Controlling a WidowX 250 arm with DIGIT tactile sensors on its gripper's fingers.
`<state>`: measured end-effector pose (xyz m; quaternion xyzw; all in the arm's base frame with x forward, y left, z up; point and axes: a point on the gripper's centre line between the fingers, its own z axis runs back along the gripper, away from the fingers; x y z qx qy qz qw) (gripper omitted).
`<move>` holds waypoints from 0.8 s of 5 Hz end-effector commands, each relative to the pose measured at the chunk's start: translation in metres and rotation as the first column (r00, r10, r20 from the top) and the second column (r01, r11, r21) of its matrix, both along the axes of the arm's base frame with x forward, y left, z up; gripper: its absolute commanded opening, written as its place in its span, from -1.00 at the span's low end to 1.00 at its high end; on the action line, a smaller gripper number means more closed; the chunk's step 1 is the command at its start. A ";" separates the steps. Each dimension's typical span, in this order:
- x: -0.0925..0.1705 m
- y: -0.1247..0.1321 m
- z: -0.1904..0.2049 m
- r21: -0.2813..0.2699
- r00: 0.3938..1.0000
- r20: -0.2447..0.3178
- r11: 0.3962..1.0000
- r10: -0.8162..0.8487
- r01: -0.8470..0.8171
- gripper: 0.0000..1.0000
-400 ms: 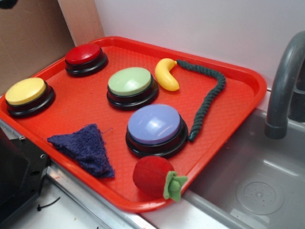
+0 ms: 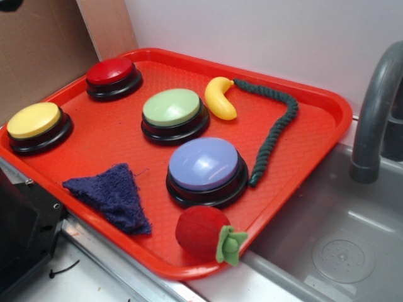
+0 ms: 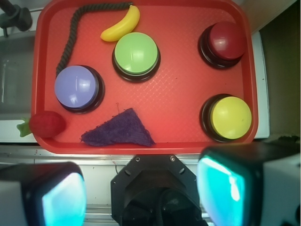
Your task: Push the yellow button.
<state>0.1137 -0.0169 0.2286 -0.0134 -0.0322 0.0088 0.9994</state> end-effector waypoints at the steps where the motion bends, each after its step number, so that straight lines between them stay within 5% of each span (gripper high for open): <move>1: 0.024 0.087 -0.055 0.019 0.960 -0.055 0.961 0.276 -0.275 1.00; 4: 0.017 0.153 -0.134 0.145 0.905 -0.032 0.898 0.424 -0.416 1.00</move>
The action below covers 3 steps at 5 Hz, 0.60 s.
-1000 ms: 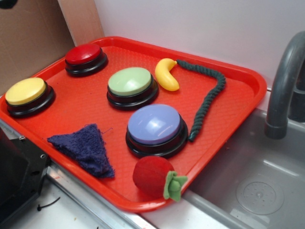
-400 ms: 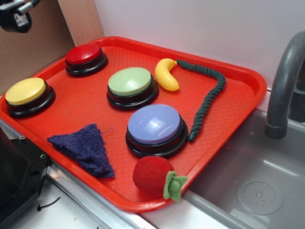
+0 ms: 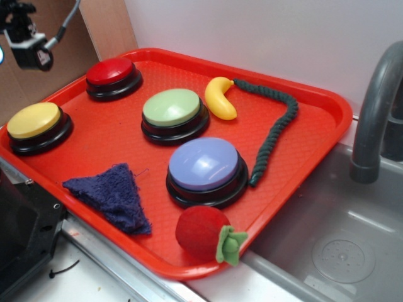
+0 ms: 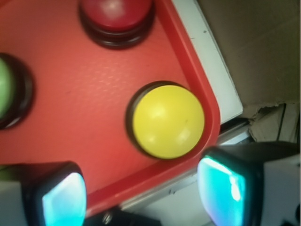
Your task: Push the yellow button.
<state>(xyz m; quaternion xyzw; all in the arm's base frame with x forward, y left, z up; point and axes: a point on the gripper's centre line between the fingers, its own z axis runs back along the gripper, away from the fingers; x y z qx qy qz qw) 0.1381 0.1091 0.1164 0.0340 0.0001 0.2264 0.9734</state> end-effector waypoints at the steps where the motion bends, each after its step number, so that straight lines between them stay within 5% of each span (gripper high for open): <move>1: -0.002 0.037 -0.051 0.054 0.997 -0.043 0.997 -0.058 0.061 1.00; 3: 0.004 0.036 -0.077 0.060 0.991 -0.062 0.990 -0.121 0.125 1.00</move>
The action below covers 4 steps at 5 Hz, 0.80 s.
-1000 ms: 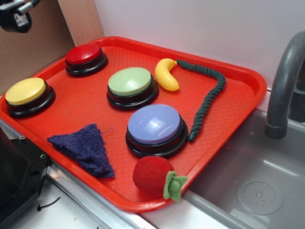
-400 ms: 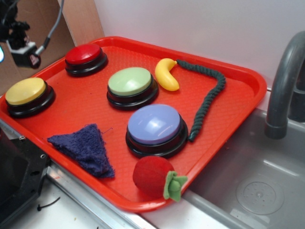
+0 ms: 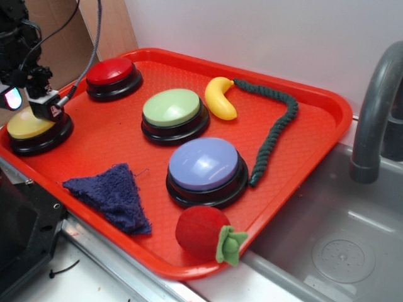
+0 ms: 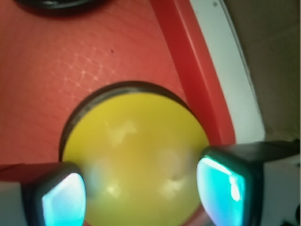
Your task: Push the yellow button.
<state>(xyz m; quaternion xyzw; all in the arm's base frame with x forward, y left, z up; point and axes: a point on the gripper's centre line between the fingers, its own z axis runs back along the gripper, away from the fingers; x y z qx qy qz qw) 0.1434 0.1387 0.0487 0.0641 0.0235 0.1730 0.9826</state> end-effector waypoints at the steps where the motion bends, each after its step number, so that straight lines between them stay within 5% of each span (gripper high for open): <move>1: 0.000 0.005 -0.008 0.001 1.000 0.014 1.000 -0.027 0.027 1.00; 2: 0.003 -0.002 0.023 -0.001 0.996 0.082 1.000 -0.027 0.028 1.00; 4: 0.004 -0.005 0.063 -0.018 0.994 0.108 1.000 0.010 -0.008 1.00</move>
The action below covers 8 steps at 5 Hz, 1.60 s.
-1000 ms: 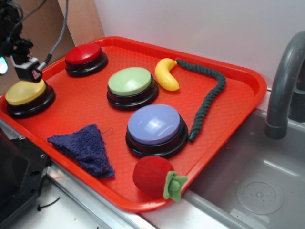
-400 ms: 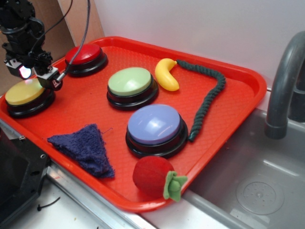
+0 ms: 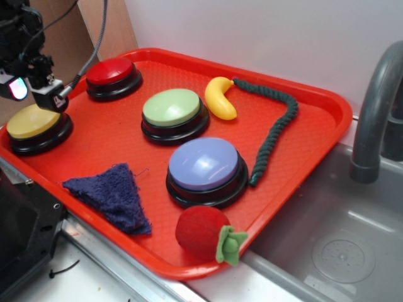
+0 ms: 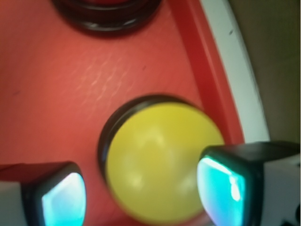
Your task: Push the yellow button.
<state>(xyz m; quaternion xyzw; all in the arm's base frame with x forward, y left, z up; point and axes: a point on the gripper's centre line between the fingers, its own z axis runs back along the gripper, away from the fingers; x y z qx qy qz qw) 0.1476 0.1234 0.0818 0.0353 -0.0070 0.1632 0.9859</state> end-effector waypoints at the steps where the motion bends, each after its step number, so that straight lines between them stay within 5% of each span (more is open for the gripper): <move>1: 0.004 0.007 0.038 0.041 0.999 0.044 0.999 0.025 -0.027 1.00; 8: -0.008 -0.004 0.097 0.099 0.986 0.165 0.994 0.027 -0.044 1.00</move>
